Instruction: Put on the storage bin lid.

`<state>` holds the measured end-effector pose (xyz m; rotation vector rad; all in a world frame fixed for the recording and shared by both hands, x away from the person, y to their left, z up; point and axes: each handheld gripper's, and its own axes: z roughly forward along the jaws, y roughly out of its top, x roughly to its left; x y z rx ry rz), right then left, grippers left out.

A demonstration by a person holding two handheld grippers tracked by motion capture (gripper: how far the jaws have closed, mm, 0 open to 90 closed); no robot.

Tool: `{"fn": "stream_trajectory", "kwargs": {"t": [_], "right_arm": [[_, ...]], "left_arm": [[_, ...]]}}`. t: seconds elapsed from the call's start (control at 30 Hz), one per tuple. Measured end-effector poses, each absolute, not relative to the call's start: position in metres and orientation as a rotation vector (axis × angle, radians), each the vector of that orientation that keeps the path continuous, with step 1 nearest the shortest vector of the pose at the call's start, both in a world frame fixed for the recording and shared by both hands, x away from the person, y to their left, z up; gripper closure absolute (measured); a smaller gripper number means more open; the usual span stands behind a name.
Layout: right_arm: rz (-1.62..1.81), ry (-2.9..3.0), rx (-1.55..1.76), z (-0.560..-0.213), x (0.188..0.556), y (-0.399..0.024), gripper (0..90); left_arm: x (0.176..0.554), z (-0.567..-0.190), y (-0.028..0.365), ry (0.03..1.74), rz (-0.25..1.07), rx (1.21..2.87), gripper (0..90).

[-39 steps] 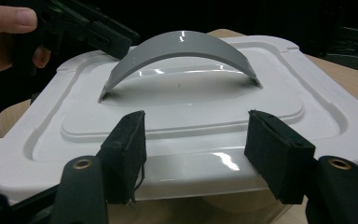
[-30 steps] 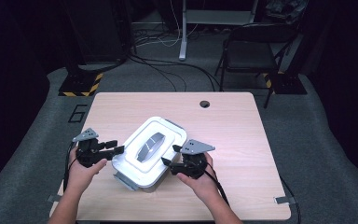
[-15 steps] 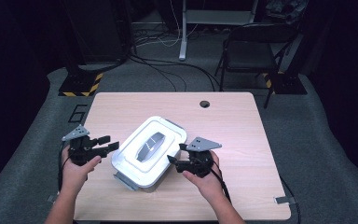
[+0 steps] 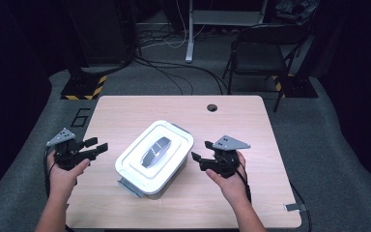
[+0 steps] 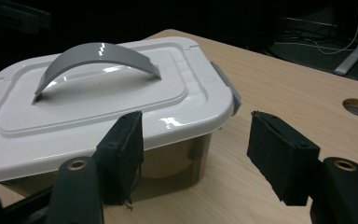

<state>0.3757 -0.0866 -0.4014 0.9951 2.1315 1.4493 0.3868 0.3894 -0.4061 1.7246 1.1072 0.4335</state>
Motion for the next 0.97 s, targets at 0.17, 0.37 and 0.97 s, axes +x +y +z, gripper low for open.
{"fn": "stream_trajectory", "kwargs": {"t": [0.17,0.37,0.97], "right_arm": [[1.427,2.101,1.048,-0.407,0.374,-0.100,35.0],[1.384,2.090,1.118,-0.427,0.373,-0.114,34.8],[1.249,2.106,1.202,-0.475,0.380,-0.131,33.2]], "left_arm": [[0.388,-0.415,0.393,1.116,0.458,1.742,38.9],[0.393,-0.435,0.398,1.138,0.461,1.760,38.8],[0.397,-0.478,0.412,1.256,0.460,1.749,37.3]]}}
